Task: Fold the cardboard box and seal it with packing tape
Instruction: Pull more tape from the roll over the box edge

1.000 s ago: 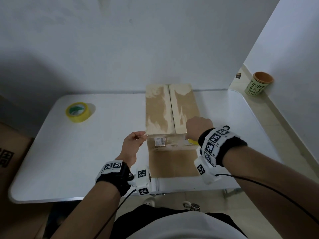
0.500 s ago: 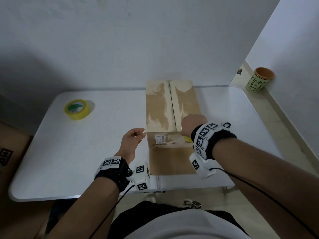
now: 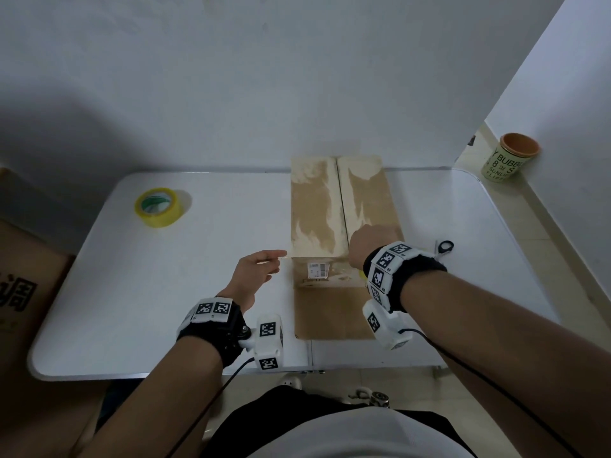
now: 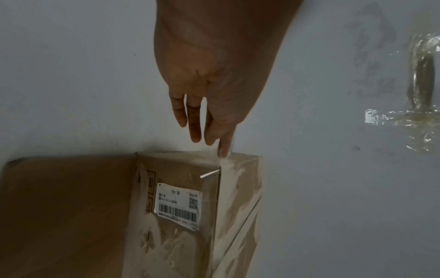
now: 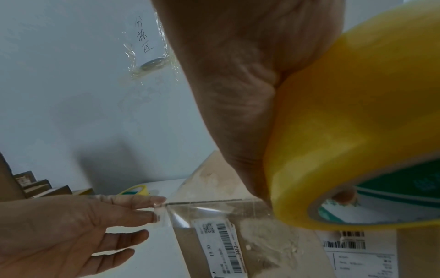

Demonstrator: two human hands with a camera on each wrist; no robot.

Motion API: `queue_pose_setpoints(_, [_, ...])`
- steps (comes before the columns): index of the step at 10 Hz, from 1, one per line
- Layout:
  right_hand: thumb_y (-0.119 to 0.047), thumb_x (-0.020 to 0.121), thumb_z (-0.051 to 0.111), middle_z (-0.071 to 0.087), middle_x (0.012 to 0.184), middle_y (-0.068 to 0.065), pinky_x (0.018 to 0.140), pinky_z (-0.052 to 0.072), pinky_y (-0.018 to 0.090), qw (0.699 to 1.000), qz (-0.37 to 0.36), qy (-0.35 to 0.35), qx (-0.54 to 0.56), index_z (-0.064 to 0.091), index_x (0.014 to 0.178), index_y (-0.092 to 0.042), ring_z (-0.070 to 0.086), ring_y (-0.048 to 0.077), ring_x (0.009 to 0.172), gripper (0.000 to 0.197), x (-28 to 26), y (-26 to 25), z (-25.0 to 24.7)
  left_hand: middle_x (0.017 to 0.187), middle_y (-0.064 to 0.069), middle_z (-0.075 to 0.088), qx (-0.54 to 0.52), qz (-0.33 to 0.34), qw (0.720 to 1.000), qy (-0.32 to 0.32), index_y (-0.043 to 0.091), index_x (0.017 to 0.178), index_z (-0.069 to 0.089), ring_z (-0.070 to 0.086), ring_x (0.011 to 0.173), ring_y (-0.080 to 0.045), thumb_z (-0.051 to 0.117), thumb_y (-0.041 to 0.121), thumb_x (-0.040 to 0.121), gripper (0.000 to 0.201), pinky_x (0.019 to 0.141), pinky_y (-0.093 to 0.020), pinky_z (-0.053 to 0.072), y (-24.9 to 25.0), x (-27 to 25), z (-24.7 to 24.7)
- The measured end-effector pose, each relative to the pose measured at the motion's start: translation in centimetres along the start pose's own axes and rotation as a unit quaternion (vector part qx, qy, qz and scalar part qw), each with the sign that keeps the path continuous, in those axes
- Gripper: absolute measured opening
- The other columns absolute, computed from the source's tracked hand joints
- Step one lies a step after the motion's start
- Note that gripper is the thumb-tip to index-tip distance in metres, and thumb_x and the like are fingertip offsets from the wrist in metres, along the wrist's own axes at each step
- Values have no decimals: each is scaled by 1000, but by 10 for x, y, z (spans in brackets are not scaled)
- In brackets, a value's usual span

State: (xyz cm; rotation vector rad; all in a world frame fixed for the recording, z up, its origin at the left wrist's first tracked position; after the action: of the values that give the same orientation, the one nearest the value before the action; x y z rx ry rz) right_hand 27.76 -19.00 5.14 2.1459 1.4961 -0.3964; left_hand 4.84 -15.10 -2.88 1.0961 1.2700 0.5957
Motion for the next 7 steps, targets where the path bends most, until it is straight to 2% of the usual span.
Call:
queue_pose_setpoints(1, [-20, 96, 45, 32, 61, -1, 55, 33, 27, 999, 1, 25, 23, 36, 62, -16, 35, 16, 53, 36, 4, 0, -3, 106, 1, 65, 81, -1, 997, -9, 28, 107, 74, 61, 91, -15, 46, 7, 93, 37, 80, -24, 45, 4, 1, -8])
queue_pose_setpoints(2, [-21, 95, 44, 40, 64, 3, 61, 42, 25, 999, -4, 11, 43, 36, 62, -14, 42, 17, 53, 34, 9, -3, 2, 116, -4, 61, 143, -2, 990, 3, 21, 110, 72, 62, 85, -17, 37, -3, 91, 47, 68, -19, 50, 15, 9, -9])
queue_pose_setpoints(3, [-24, 94, 42, 51, 81, 14, 83, 53, 41, 997, 40, -24, 59, 46, 73, -2, 59, 25, 76, 30, 17, 1, 15, 123, -12, 50, 155, -63, 982, 82, 4, 129, 53, 64, 74, -19, 43, -1, 92, 39, 59, -23, 54, 10, 17, -28])
queue_pose_setpoints(4, [-17, 100, 38, 35, 66, 4, 63, 42, 9, 997, 13, -35, 73, 52, 96, -15, 45, 13, 68, 14, 9, -1, 11, 126, -13, 55, 250, -27, 962, 111, 3, 128, 51, 64, 96, -25, 53, 11, 92, 37, 85, -40, 55, 14, 26, -48])
queue_pose_setpoints(5, [-21, 97, 45, 26, 63, -2, 62, 36, 18, 998, -13, 0, 67, 42, 90, -15, 41, 18, 79, 10, 1, 3, -3, 102, 1, 64, 325, 183, 922, 97, 12, 106, 67, 60, 89, -13, 58, 17, 93, 16, 84, -25, 46, 68, 10, -20])
queue_pose_setpoints(6, [-26, 90, 51, 29, 62, -1, 72, 37, 31, 997, 3, 14, 81, 47, 87, -16, 42, 21, 82, 11, -8, 2, -4, 89, 4, 60, 367, 303, 879, -9, 15, 90, 64, 55, 78, -10, 62, 20, 90, 5, 73, -19, 41, 96, -4, 36])
queue_pose_setpoints(7, [-26, 91, 51, 39, 70, 2, 77, 42, 35, 997, -26, 12, 78, 48, 90, -17, 52, 28, 89, 10, -18, -2, -12, 88, 3, 57, 463, 304, 825, -111, 14, 89, 60, 52, 78, -14, 61, 23, 90, 10, 69, -24, 38, 81, -1, 68])
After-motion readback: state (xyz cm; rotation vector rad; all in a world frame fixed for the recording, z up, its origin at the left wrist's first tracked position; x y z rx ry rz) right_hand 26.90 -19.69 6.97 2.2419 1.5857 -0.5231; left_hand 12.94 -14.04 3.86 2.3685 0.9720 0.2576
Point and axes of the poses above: each hand's wrist, its own x-axis towards the middle knuckle, its own z-axis out of the palm, y = z × x, the point moved 9 cm from there along x, towards the middle knuckle
